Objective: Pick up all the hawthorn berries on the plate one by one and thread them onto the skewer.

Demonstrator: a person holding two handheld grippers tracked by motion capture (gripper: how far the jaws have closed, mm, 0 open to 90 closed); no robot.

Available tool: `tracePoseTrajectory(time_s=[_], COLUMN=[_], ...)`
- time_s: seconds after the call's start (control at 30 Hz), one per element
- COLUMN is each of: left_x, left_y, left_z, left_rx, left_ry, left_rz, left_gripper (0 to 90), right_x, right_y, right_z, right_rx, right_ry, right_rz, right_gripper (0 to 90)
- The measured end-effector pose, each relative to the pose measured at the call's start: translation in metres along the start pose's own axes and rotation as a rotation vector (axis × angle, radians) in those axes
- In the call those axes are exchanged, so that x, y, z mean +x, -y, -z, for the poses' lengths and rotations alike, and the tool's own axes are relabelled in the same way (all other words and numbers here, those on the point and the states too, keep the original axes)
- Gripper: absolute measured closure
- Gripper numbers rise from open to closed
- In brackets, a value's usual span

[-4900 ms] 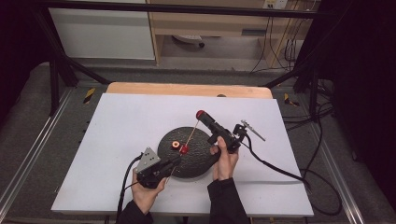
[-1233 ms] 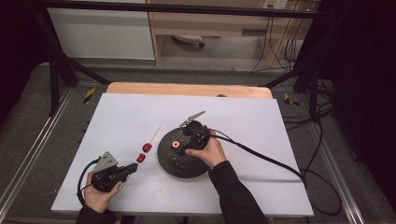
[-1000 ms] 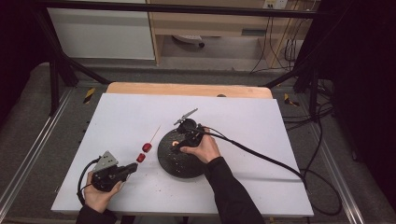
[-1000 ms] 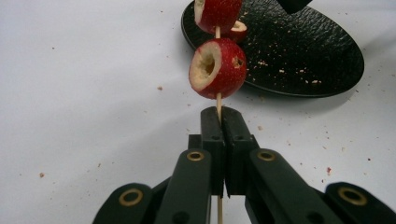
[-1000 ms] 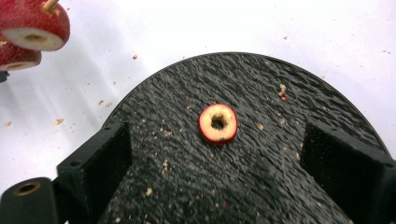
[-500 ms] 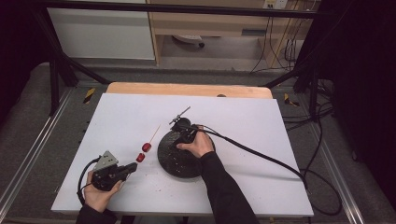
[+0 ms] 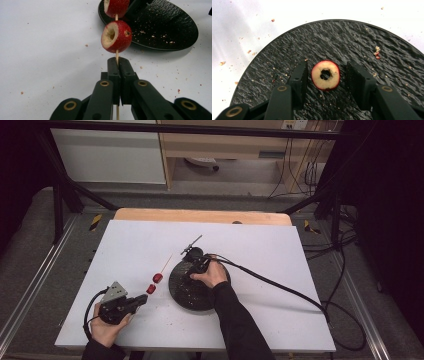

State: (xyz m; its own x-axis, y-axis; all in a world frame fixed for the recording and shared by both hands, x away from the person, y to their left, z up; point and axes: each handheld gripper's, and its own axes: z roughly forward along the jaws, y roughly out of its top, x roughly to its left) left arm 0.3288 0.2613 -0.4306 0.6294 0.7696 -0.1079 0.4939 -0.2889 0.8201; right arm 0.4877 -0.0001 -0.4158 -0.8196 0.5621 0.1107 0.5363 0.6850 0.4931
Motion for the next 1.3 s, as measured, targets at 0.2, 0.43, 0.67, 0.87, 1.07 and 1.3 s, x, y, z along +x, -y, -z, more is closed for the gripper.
tracePoseTrajectory(time_s=[0.2,0.43,0.67,0.87,1.07,1.3], left_x=[0.000,0.000,-0.001,-0.002,-0.003,-0.006], left_y=[0.000,0.000,0.000,-0.001,-0.001,-0.002], left_z=[0.000,0.000,0.000,-0.001,0.001,0.000], left_rx=[0.000,-0.001,0.000,-0.001,-0.010,-0.016], left_ry=[0.000,-0.001,-0.003,-0.001,-0.004,0.000], left_rz=[-0.001,-0.003,-0.005,-0.007,-0.013,-0.015], left_gripper=[88.3,88.3,88.3,88.3,88.3,88.3], right_x=[0.000,0.001,0.002,0.003,0.005,0.007], right_y=[0.000,0.000,-0.001,-0.001,0.000,0.007], right_z=[-0.001,0.000,0.009,0.019,0.034,0.049], right_rx=[0.006,0.007,-0.001,0.001,-0.012,-0.080], right_ry=[-0.002,-0.001,0.000,0.005,0.011,-0.001], right_rz=[0.002,0.015,0.001,-0.022,-0.043,-0.079], right_gripper=[57.5,62.0,62.5,62.6,62.7,62.7])
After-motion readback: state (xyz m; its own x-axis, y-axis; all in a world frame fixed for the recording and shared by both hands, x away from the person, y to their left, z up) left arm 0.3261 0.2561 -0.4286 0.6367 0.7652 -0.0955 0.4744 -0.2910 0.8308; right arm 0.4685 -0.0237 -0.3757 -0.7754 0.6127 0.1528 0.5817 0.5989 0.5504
